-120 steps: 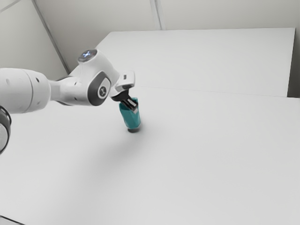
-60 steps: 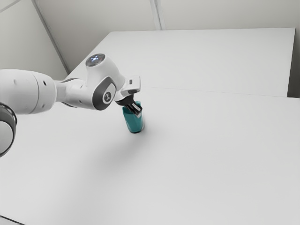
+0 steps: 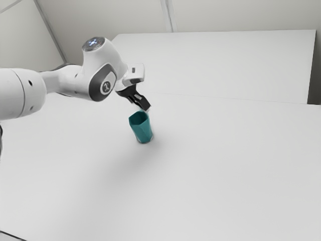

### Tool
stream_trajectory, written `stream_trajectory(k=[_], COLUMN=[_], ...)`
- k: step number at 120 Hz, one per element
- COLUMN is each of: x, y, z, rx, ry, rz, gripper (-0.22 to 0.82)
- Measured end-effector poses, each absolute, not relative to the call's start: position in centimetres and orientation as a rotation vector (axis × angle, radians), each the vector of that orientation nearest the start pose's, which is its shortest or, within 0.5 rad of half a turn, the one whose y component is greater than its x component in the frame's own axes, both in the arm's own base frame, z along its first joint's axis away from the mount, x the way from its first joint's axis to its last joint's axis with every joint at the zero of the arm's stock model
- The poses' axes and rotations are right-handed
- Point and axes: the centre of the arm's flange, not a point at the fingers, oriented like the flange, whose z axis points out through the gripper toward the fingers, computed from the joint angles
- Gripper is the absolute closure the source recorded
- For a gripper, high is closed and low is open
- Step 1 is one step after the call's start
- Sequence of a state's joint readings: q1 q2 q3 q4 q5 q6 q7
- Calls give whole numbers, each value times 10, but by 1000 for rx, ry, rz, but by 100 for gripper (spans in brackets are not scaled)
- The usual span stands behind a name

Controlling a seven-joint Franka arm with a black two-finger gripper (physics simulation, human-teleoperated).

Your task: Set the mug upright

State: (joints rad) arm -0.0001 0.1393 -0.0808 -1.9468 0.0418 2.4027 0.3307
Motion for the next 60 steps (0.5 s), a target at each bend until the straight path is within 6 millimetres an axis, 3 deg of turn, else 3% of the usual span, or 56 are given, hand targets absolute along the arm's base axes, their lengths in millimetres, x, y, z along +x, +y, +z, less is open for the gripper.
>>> stream_trajectory(k=[22, 37, 51, 60], x=[611, 604, 597, 591], y=[-4, 9, 11, 10], z=[530, 558, 585, 592], rx=[-2965, -2969, -2962, -2964], ry=[501, 432, 397, 380], rz=[-390, -281, -227, -189], gripper=[3, 2, 1, 1])
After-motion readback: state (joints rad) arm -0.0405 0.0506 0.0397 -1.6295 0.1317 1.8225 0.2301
